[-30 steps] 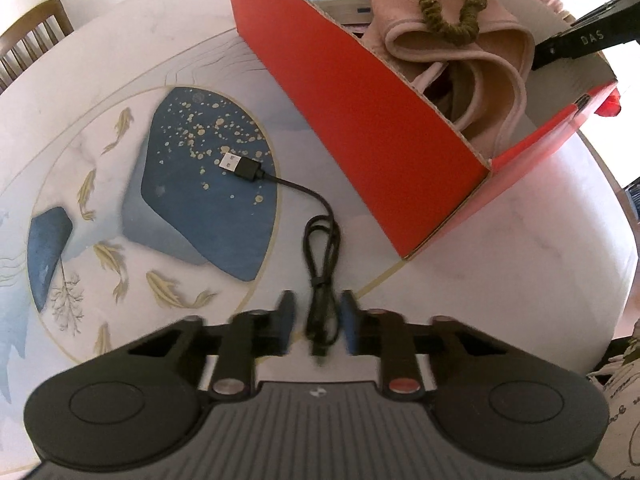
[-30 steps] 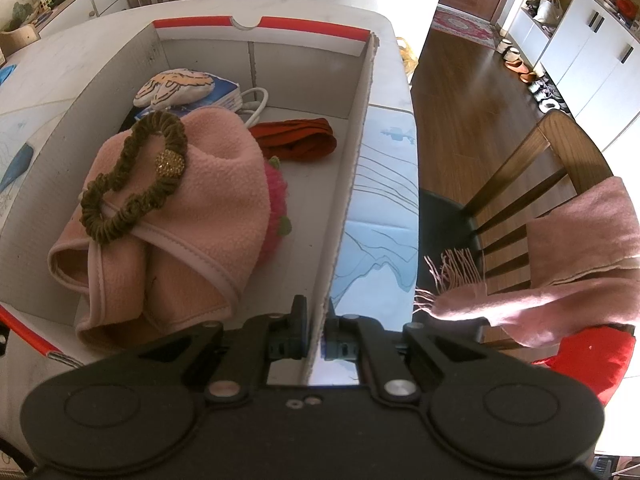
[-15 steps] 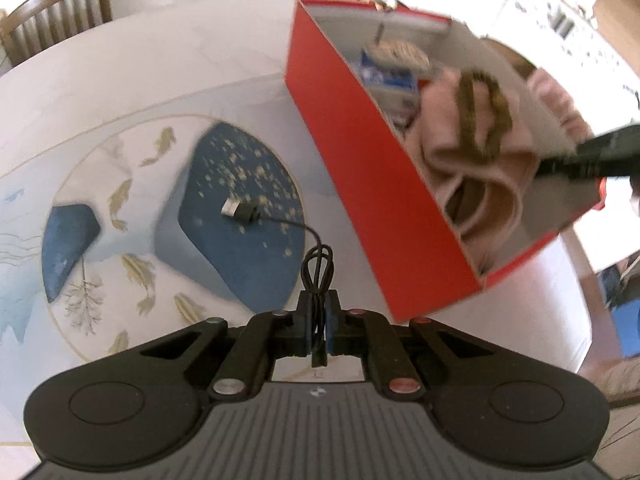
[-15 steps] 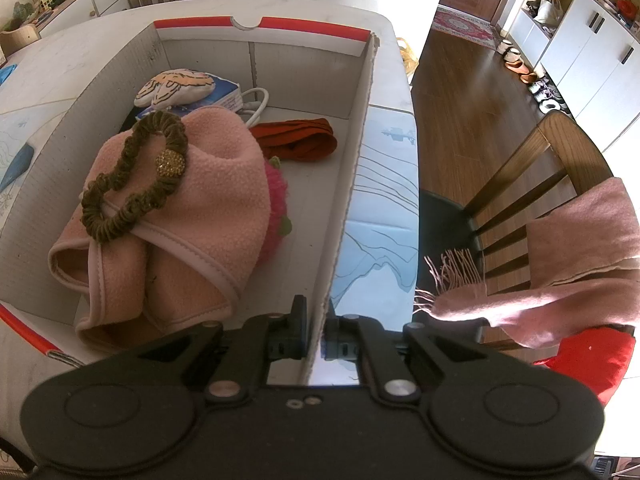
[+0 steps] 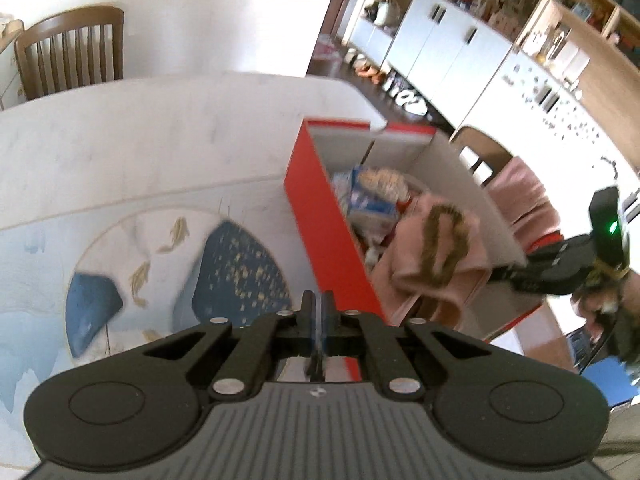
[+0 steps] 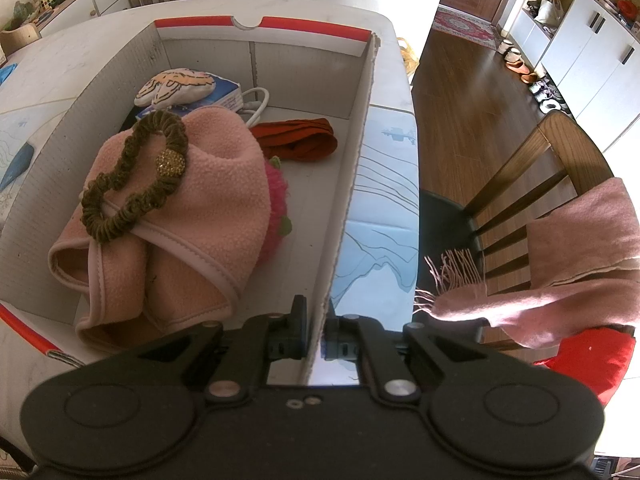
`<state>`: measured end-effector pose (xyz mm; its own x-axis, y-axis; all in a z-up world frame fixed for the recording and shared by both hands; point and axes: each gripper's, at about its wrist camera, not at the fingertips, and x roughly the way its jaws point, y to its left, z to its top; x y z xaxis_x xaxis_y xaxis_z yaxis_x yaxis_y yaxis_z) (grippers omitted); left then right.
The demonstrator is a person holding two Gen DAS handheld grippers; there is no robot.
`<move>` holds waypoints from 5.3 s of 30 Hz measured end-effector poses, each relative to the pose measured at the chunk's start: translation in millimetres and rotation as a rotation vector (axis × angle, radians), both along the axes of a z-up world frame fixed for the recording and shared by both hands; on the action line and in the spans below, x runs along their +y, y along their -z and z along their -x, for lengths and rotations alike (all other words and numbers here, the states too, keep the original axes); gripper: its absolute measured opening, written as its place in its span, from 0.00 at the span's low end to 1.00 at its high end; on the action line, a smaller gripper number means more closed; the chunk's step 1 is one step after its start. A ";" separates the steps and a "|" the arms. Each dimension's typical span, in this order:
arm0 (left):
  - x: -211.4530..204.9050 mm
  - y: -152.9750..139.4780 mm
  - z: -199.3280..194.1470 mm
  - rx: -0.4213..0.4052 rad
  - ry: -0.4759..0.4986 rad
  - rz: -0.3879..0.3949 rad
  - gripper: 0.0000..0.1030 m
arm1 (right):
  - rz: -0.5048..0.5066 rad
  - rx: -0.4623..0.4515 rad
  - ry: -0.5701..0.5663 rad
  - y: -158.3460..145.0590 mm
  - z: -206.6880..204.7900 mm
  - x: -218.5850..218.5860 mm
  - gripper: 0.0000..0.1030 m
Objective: Organize objects
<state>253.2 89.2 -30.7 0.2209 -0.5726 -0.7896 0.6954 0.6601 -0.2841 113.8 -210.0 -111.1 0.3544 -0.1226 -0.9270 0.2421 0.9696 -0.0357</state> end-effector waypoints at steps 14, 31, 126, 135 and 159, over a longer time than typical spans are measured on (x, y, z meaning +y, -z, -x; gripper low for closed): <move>-15.0 -2.4 15.4 0.013 0.171 -0.076 0.02 | 0.006 0.007 -0.014 -0.7 -1.4 0.9 0.05; -16.9 92.1 79.4 0.138 0.143 -0.335 0.59 | 0.015 0.013 -0.068 -0.5 -1.2 2.3 0.06; -125.8 30.5 66.3 -0.080 0.182 -0.178 0.08 | 0.031 -0.103 -0.106 -46.0 27.8 4.6 0.15; -93.8 2.5 70.7 -0.115 0.157 -0.052 0.66 | 0.005 -0.250 -0.029 -86.1 51.1 18.8 0.33; -26.9 -14.6 73.4 -0.161 0.115 0.120 1.00 | -0.064 -0.566 0.019 -115.1 99.0 80.0 0.99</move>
<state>179.8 62.2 -16.1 0.2665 -0.6890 -0.6740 0.8070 0.5419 -0.2348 14.8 -130.1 4.0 0.7962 -0.0840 -0.5991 0.2241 0.9608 0.1631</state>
